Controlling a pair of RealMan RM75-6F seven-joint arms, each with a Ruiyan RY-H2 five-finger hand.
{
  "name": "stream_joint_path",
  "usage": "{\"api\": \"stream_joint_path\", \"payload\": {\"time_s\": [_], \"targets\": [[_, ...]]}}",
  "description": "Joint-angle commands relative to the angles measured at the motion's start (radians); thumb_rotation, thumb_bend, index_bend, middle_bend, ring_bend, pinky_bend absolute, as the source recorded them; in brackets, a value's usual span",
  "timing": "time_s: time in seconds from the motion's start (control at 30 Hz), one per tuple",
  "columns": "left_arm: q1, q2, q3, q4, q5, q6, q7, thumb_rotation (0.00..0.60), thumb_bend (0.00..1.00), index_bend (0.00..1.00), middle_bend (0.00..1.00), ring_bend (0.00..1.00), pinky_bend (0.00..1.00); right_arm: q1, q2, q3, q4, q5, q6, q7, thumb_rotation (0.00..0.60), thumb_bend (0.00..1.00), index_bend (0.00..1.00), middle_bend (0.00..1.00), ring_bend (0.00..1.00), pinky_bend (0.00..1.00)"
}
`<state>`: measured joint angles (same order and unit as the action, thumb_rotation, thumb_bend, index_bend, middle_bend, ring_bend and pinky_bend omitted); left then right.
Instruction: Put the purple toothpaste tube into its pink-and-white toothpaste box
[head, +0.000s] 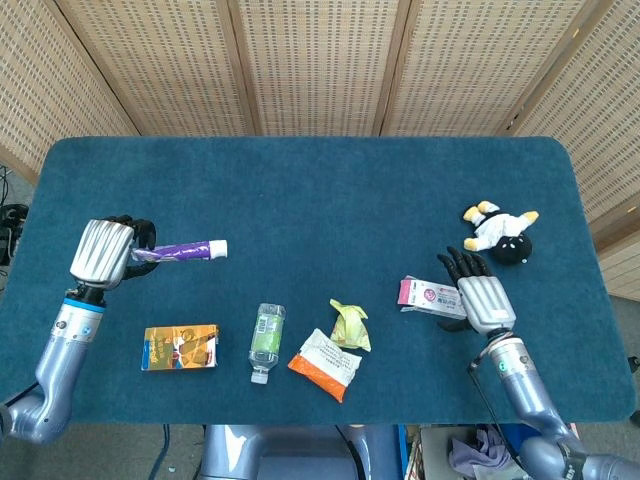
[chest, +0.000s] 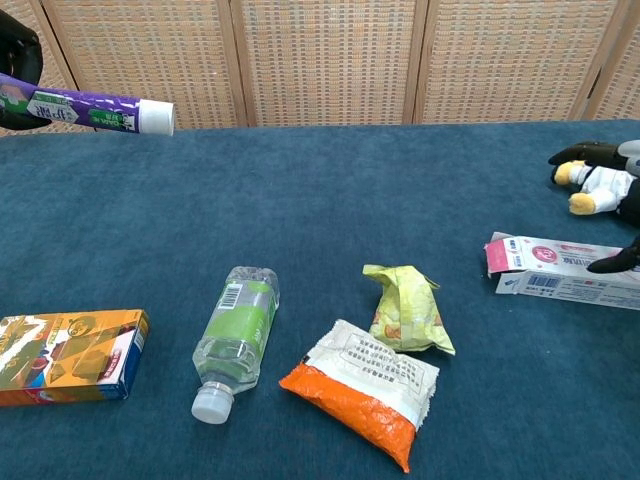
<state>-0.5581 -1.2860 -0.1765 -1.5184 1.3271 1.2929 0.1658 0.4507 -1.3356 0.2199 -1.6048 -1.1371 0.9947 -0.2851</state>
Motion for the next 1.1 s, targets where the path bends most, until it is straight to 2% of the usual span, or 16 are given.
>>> {"api": "stream_joint_path", "payload": {"time_s": [0.03, 0.3, 0.47, 0.63, 0.87, 0.97, 1.1], "targets": [[0.001, -0.001, -0.001, 0.004, 0.002, -0.003, -0.002, 0.600, 0.31, 0.82, 0.68, 0.58, 0.65, 0.040, -0.028, 0.012, 0.054, 0.082, -0.050, -0.036, 0.600, 0.00, 0.06, 0.00, 0.00, 0.00], [0.007, 0.000, -0.004, 0.013, 0.007, -0.007, -0.012, 0.600, 0.31, 0.82, 0.68, 0.58, 0.65, 0.041, -0.064, -0.025, 0.117, 0.125, -0.060, -0.026, 0.600, 0.00, 0.08, 0.00, 0.00, 0.00], [0.011, 0.000, -0.004, 0.013, 0.006, -0.011, -0.017, 0.600, 0.31, 0.82, 0.68, 0.58, 0.65, 0.031, -0.085, -0.042, 0.150, 0.129, -0.057, -0.002, 0.600, 0.00, 0.13, 0.00, 0.00, 0.00], [0.013, -0.001, -0.002, 0.010, 0.013, -0.014, -0.009, 0.600, 0.31, 0.82, 0.68, 0.58, 0.65, 0.026, -0.105, -0.049, 0.189, 0.117, -0.050, 0.038, 0.600, 0.00, 0.21, 0.08, 0.00, 0.00], [0.011, -0.010, 0.001, 0.003, 0.021, -0.022, 0.009, 0.600, 0.31, 0.82, 0.68, 0.58, 0.65, 0.032, -0.142, -0.049, 0.257, 0.105, -0.059, 0.085, 0.600, 0.00, 0.27, 0.14, 0.00, 0.01], [0.012, -0.012, 0.000, 0.004, 0.020, -0.024, 0.012, 0.600, 0.31, 0.82, 0.68, 0.58, 0.65, 0.033, -0.158, -0.047, 0.286, 0.102, -0.057, 0.103, 0.600, 0.00, 0.31, 0.18, 0.03, 0.05], [0.014, -0.009, -0.002, 0.004, 0.022, -0.025, 0.008, 0.600, 0.31, 0.82, 0.68, 0.58, 0.65, 0.032, -0.171, -0.048, 0.310, 0.102, -0.058, 0.118, 0.600, 0.00, 0.41, 0.30, 0.17, 0.22]]}}
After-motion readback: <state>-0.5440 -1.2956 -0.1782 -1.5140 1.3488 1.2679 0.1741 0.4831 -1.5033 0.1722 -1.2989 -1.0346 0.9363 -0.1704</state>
